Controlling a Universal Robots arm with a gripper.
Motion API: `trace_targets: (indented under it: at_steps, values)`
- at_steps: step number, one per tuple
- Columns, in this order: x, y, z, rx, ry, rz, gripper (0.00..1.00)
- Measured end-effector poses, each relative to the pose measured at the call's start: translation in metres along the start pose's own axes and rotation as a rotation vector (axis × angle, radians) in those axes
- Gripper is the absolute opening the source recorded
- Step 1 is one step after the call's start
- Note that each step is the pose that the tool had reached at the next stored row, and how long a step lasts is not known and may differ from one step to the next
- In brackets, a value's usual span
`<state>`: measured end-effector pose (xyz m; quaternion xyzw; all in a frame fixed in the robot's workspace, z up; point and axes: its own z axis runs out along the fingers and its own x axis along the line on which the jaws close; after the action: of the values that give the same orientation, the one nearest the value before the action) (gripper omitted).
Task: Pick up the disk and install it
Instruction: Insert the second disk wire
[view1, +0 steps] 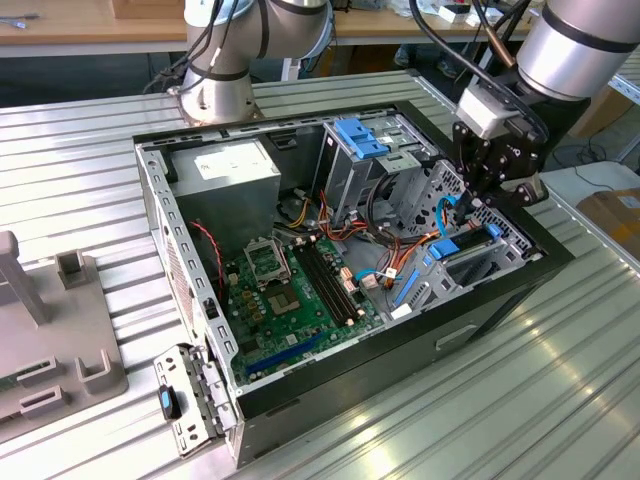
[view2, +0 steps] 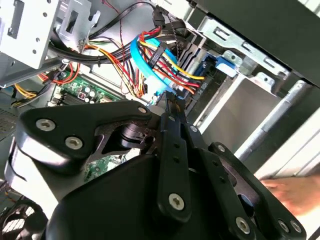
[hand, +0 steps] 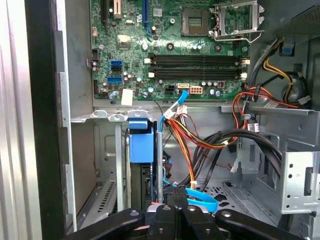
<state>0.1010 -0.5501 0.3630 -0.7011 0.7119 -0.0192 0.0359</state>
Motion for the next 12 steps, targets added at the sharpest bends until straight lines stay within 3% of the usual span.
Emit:
trace_targets:
  at_steps: [2, 6, 9, 12]
  values:
    - [0.0001, 0.0000, -0.0004, 0.0003, 0.0084, -0.001, 0.11]
    - [0.0000, 0.0000, -0.0008, 0.0003, 0.0087, -0.001, 0.11]
    - [0.0002, -0.0009, -0.0104, 0.0003, 0.0084, -0.001, 0.11]
    - [0.0064, -0.0014, -0.0107, 0.0003, 0.0084, 0.000, 0.11]
